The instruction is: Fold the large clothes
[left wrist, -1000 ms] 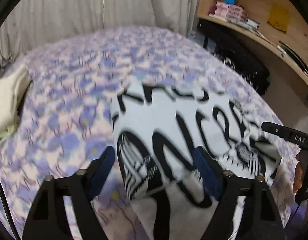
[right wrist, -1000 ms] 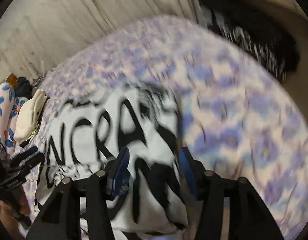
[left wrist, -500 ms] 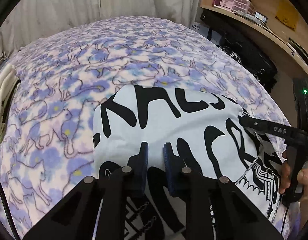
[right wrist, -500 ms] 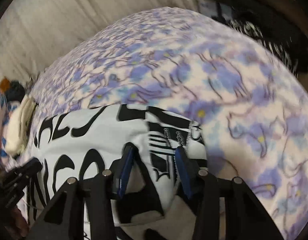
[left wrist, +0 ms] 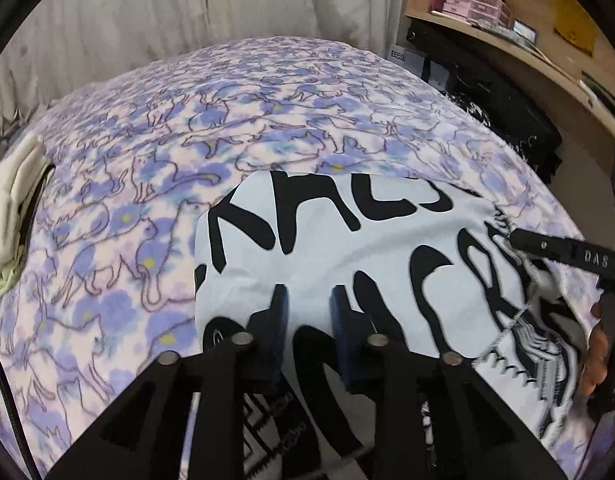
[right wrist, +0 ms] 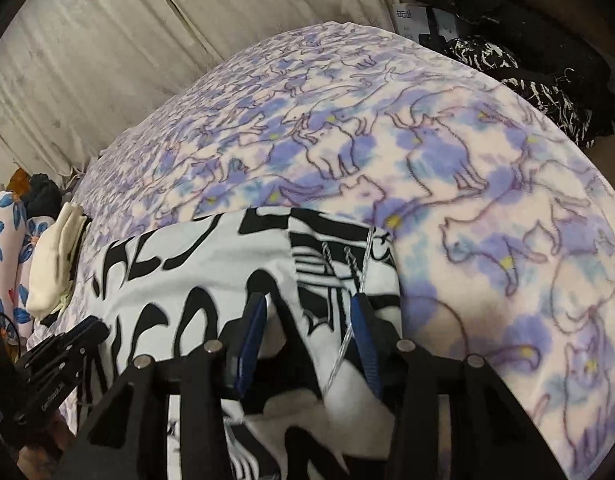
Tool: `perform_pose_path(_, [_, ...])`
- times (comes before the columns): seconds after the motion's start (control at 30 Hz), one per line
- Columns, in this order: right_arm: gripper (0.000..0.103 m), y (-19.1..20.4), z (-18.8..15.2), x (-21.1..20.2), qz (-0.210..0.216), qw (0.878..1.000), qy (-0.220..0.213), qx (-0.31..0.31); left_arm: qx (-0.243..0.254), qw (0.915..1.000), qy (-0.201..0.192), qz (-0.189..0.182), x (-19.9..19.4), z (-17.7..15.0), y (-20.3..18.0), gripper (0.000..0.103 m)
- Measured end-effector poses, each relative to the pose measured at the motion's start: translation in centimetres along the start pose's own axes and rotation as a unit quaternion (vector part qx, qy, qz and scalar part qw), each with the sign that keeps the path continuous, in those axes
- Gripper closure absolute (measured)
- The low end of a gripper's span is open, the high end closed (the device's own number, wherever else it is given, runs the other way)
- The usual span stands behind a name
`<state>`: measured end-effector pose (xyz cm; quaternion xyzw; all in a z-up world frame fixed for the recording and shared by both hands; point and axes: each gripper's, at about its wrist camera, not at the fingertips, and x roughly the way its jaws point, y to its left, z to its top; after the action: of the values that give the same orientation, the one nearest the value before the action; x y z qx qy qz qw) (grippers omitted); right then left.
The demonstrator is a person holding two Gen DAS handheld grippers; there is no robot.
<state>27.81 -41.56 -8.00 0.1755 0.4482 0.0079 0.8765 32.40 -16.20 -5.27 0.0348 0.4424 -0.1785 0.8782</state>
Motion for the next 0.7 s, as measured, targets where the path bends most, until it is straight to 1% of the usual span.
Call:
perform_pose_path(0.07, [0.059, 0.2, -0.1, -1.2, 0.007, 1.0, 0.0, 0.001, -0.01, 0.9999, 0.004, -0.005, -1.0, -0.1, -0.2, 0.05])
perform_pose_path(0.13, [0.059, 0.4, -0.2, -2.4, 0.021, 1.0, 0.0, 0.004, -0.007, 0.9999, -0.002, 0.011, -2.2, -0.3, -0.7, 0.036])
perform_pose_path(0.23, [0.054, 0.9, -0.4, -4.3, 0.034, 0.999, -0.004, 0.001, 0.003, 0.9997, -0.012, 0.023, -4.2, -0.5, -1.5, 0.035])
perform_pose_path(0.33, [0.049, 1.5, -0.7, -6.4, 0.04, 0.999, -0.012, -0.013, 0.003, 0.9994, -0.013, 0.032, -6.1, -0.8, -1.8, 0.034])
perform_pose_path(0.4, [0.045, 2.1, -1.0, -7.7, 0.037, 0.999, -0.014, -0.027, -0.002, 0.9994, -0.009, 0.032, -7.2, -1.1, -1.9, 0.029])
perform_pose_path(0.43, [0.044, 2.4, -1.2, -8.2, 0.036, 0.999, -0.015, -0.034, -0.004, 0.9994, -0.006, 0.033, -7.6, -1.2, -1.9, 0.027])
perform_pose_path(0.6, [0.043, 3.2, -2.1, -10.5, 0.026, 0.998, -0.013, -0.063, -0.015, 0.9993, 0.006, 0.033, -9.5, -2.2, -2.0, 0.025])
perform_pose_path(0.7, [0.043, 3.5, -2.9, -11.1, 0.009, 0.996, -0.009, -0.083, -0.025, 0.9991, 0.016, 0.031, -10.2, -2.9, -1.8, 0.024])
